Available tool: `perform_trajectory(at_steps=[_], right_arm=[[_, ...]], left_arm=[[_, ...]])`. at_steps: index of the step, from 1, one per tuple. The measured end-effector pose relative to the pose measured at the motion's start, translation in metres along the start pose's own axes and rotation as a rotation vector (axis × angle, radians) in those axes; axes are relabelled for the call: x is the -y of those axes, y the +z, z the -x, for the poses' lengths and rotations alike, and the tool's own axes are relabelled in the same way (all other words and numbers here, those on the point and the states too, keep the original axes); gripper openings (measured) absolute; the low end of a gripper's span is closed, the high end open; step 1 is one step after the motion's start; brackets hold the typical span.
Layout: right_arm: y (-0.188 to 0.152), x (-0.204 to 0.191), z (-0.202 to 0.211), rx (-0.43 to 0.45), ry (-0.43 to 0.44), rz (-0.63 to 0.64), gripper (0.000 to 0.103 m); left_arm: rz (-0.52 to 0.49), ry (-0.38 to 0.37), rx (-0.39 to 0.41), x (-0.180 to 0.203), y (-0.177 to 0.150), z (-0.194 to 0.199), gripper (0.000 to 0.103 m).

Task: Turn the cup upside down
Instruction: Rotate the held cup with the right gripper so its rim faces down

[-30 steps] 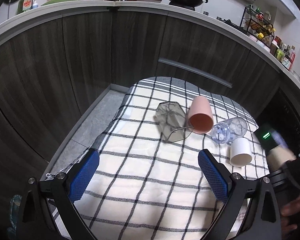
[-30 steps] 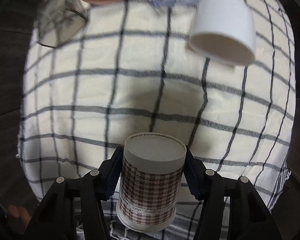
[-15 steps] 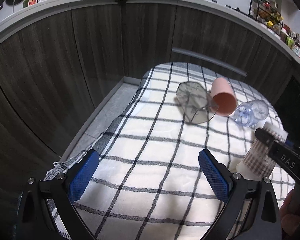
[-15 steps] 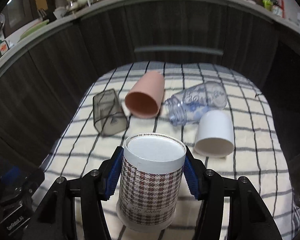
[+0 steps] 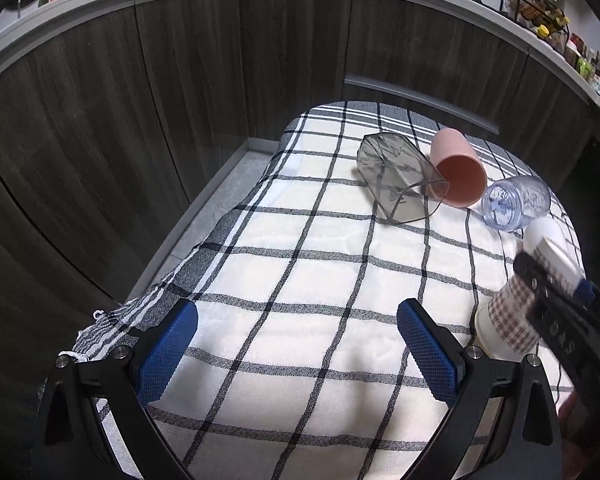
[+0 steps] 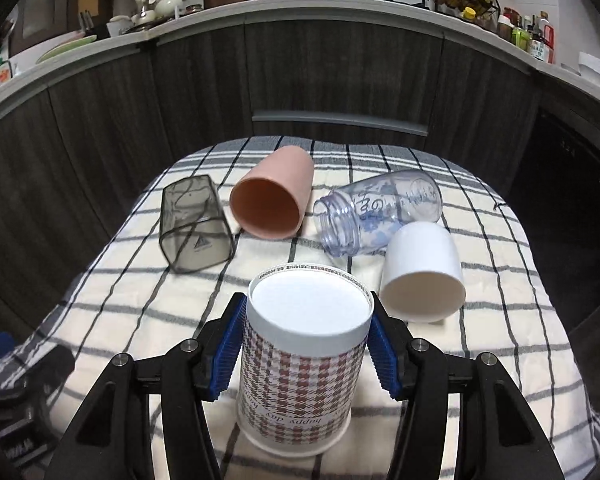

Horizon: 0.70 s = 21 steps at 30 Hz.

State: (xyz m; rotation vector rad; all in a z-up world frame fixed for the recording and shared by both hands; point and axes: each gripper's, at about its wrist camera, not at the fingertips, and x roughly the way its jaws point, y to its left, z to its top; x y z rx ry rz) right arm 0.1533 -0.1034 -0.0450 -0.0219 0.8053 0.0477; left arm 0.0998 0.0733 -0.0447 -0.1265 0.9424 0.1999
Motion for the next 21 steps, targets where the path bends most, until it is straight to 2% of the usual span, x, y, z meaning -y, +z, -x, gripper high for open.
perform_trajectory(at_steps=[6, 12, 16, 21], right_arm=[[-0.016, -0.001, 0.010, -0.049, 0.015, 0.007, 0.057], [-0.021, -0.005, 0.013, -0.056, 0.025, 0.025, 0.057], [-0.022, -0.002, 0.014, -0.066, 0.024, 0.013, 0.072], [-0.021, 0.002, 0.030, -0.019, 0.013, 0.012, 0.077]], left_arm=[[0.002, -0.010, 0.000, -0.001, 0.000, -0.001, 0.101], [-0.005, -0.027, 0.022, 0.001, -0.001, 0.004, 0.101], [-0.005, -0.043, 0.022, 0.001, -0.001, 0.004, 0.101], [-0.011, -0.095, 0.040, 0.005, -0.001, 0.006, 0.101]])
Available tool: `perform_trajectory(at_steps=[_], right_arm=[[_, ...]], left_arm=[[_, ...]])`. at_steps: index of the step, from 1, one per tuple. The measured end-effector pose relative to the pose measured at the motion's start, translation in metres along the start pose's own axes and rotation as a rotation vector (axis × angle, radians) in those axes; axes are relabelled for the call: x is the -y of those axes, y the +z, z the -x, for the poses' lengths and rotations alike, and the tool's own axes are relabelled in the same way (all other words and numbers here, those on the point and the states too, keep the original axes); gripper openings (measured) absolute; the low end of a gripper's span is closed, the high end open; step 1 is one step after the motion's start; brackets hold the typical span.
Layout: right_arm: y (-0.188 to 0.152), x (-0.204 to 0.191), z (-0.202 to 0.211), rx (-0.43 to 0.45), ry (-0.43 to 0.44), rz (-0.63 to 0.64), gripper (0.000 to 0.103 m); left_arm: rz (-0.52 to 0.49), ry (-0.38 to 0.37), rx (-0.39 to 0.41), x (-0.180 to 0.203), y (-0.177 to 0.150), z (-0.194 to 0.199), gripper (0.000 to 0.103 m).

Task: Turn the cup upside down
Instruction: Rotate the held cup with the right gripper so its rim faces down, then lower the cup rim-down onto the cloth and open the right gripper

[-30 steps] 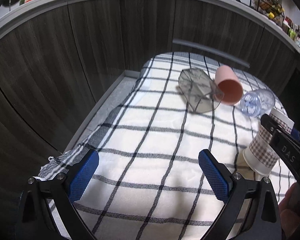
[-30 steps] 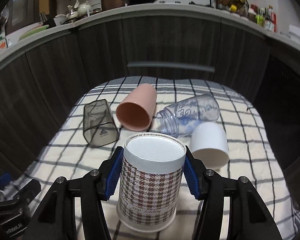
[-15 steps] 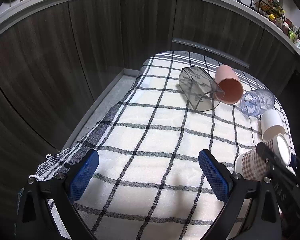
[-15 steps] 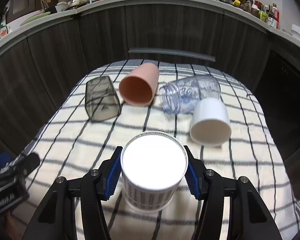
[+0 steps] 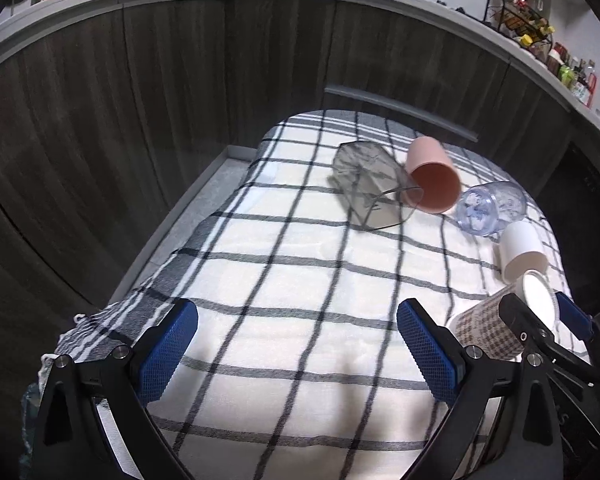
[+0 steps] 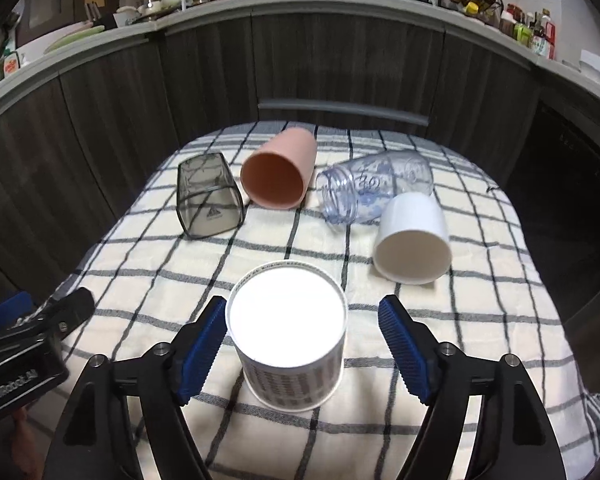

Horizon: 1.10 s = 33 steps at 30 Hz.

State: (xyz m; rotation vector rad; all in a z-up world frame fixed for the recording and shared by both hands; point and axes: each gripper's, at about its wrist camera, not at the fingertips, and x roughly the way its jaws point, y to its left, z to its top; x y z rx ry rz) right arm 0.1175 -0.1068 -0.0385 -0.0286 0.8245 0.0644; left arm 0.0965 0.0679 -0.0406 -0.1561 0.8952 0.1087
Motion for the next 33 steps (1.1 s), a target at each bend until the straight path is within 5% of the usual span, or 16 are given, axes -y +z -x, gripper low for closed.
perform_trajectory(at_steps=[11, 33], right_arm=[[0.002, 0.002, 0.059, 0.189, -0.050, 0.037, 0.087], [-0.021, 0.062, 0.096, 0.225, -0.073, -0.124, 0.090]], left_arm=[[-0.034, -0.070, 0.124, 0.010, 0.001, 0.022, 0.102], [-0.129, -0.096, 0.273, 0.049, -0.020, 0.069, 0.103]])
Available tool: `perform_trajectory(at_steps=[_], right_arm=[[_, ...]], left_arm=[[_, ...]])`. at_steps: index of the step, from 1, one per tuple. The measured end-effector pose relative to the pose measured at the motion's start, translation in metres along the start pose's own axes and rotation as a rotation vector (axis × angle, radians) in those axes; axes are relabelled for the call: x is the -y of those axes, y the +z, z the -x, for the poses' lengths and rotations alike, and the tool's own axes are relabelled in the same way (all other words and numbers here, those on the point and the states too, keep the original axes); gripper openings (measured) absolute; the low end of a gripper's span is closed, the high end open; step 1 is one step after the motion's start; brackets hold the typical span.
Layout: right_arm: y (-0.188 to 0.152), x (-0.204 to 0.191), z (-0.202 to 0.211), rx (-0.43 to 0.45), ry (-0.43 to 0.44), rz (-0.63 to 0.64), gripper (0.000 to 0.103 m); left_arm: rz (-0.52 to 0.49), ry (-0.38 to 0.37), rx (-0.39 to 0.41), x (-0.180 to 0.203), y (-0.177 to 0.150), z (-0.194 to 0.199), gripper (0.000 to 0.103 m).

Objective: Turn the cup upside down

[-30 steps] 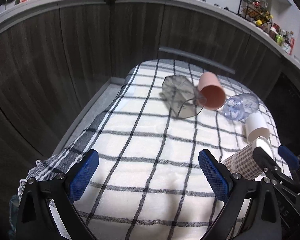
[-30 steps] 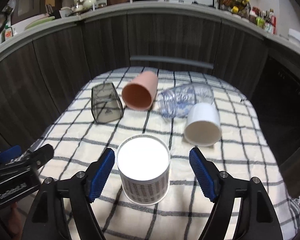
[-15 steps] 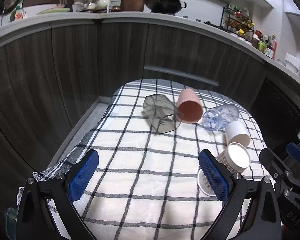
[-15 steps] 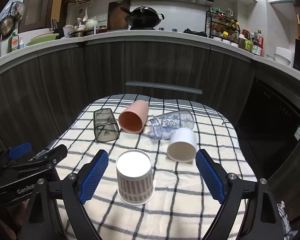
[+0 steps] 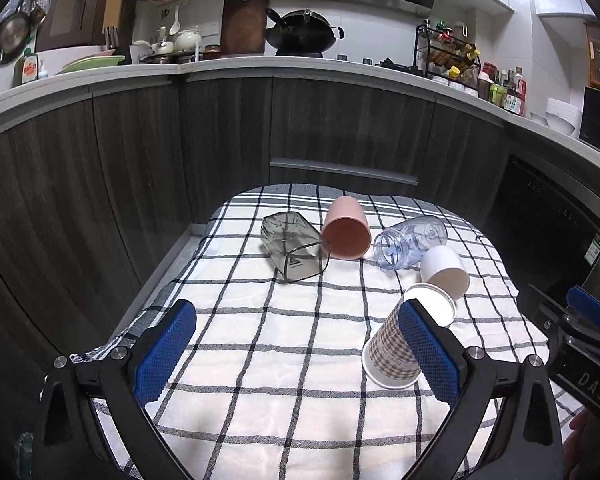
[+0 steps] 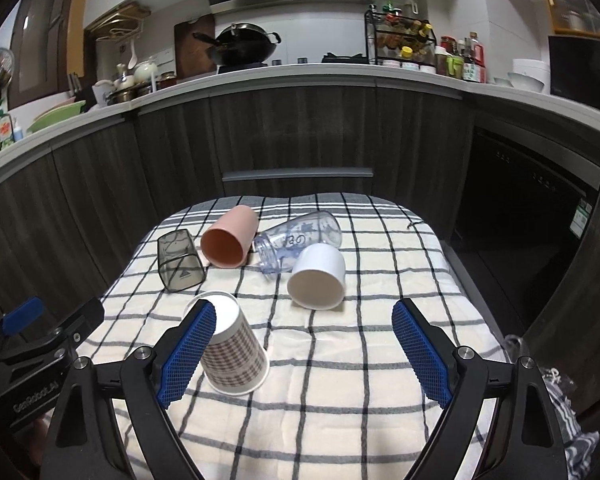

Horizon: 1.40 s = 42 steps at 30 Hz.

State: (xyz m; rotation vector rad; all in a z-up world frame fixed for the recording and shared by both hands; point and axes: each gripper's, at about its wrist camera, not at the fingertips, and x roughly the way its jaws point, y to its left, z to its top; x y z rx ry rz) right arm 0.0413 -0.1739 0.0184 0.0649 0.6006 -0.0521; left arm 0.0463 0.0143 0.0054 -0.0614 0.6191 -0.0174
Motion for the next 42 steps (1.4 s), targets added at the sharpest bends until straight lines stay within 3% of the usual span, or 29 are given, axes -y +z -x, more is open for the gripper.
perform_trajectory(at_steps=[42], right_arm=[[-0.003, 0.001, 0.017, 0.055, 0.010, -0.009, 0.090]], left_arm=[[-0.007, -0.001, 0.026, 0.001, -0.002, 0.016, 0.103]])
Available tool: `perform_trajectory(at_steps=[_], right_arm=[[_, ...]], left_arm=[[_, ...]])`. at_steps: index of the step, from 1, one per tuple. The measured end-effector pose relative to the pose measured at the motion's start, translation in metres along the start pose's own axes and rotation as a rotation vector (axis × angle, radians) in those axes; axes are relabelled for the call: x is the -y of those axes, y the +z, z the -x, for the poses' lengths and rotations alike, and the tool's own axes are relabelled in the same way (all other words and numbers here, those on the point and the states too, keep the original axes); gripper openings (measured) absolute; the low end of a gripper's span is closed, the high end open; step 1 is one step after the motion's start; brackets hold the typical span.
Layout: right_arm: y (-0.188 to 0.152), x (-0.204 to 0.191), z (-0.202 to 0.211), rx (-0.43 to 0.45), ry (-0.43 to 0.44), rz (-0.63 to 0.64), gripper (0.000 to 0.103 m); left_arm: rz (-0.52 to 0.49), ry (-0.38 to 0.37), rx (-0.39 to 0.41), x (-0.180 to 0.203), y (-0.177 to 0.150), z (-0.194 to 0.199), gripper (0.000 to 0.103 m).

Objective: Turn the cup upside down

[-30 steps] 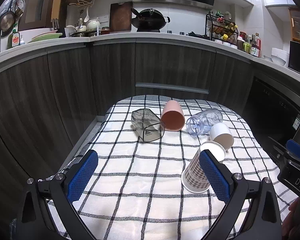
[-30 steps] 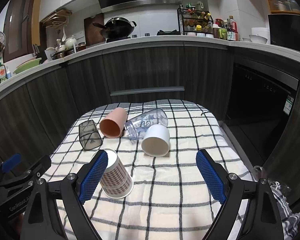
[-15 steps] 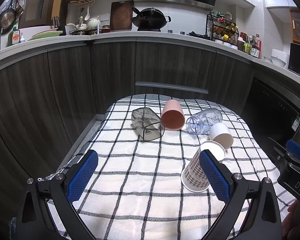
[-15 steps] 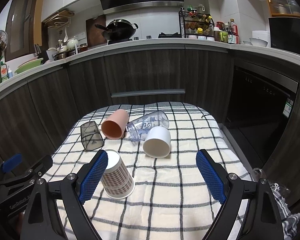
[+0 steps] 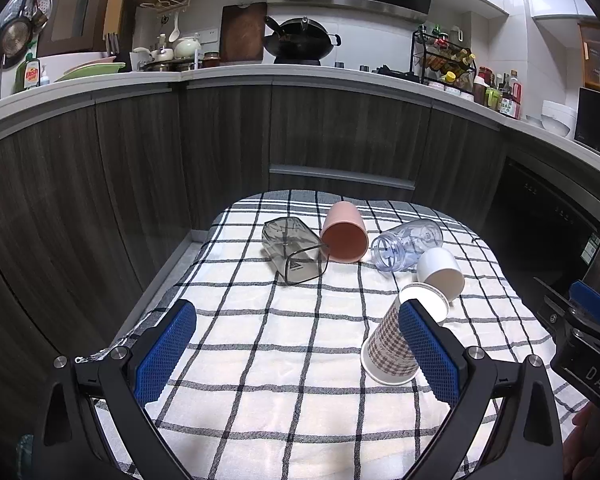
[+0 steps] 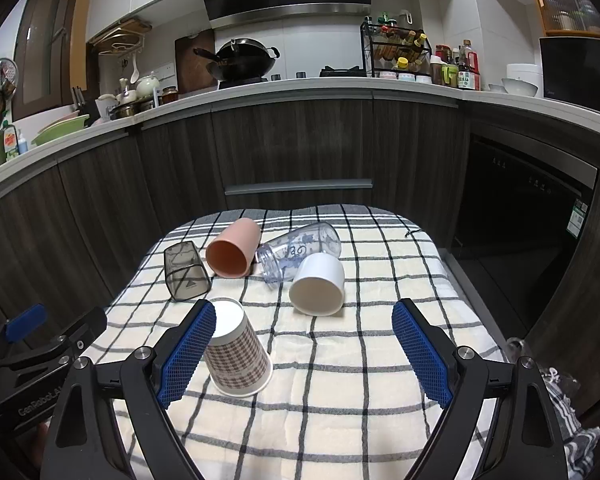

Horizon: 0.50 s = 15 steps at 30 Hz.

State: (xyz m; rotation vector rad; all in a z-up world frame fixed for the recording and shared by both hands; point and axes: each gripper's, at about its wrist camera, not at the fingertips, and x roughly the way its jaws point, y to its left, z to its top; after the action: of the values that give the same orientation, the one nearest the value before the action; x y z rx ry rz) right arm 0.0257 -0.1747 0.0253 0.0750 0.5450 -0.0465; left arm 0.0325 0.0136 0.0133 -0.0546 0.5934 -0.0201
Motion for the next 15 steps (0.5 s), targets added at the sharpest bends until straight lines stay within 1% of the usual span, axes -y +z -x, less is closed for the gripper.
perform_trajectory(at_steps=[15], right_arm=[[-0.0001, -0.0002, -0.0007, -0.003, 0.001, -0.001, 0.090]], left_arm=[[0.005, 0.003, 0.010, -0.0001, 0.0002, 0.0014, 0.103]])
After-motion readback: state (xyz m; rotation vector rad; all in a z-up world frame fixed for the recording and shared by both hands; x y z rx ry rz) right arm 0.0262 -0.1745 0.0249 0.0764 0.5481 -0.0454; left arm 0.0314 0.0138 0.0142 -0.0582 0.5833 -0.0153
